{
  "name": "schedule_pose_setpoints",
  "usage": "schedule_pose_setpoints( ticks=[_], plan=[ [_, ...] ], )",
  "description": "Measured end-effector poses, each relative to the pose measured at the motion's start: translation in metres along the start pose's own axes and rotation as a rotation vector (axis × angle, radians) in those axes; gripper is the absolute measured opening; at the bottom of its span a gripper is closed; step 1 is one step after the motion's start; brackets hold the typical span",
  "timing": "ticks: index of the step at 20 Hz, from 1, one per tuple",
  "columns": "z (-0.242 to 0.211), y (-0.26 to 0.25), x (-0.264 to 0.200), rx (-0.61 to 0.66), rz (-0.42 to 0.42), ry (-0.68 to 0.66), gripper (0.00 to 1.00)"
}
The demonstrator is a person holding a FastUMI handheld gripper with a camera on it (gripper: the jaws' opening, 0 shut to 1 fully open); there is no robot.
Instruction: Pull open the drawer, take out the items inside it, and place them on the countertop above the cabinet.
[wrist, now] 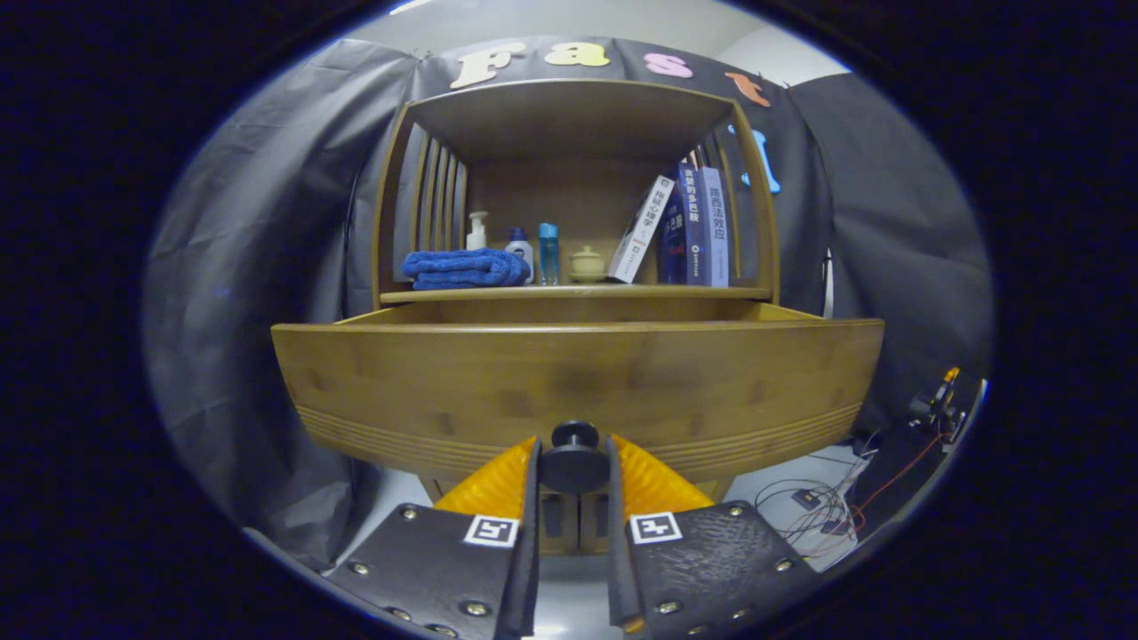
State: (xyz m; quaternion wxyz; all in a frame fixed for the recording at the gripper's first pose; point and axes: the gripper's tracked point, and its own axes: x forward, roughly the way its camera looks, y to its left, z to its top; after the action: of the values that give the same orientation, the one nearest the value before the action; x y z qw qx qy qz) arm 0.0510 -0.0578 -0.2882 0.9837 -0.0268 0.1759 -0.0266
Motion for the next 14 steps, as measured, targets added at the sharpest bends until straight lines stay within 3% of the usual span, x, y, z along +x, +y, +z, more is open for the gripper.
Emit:
schedule_pose_setpoints(
  ticks=[7,11,14],
  plan=[
    [-0.013,0.002,-0.030,-0.038,0.004,0.053,0.31],
    [0.012,-0.004,-0.039,-0.043,-0.028,0.028,0.61],
    [0.048,-0.004,-0.045,-0.070,-0.041,-0.026,0.65]
  ],
)
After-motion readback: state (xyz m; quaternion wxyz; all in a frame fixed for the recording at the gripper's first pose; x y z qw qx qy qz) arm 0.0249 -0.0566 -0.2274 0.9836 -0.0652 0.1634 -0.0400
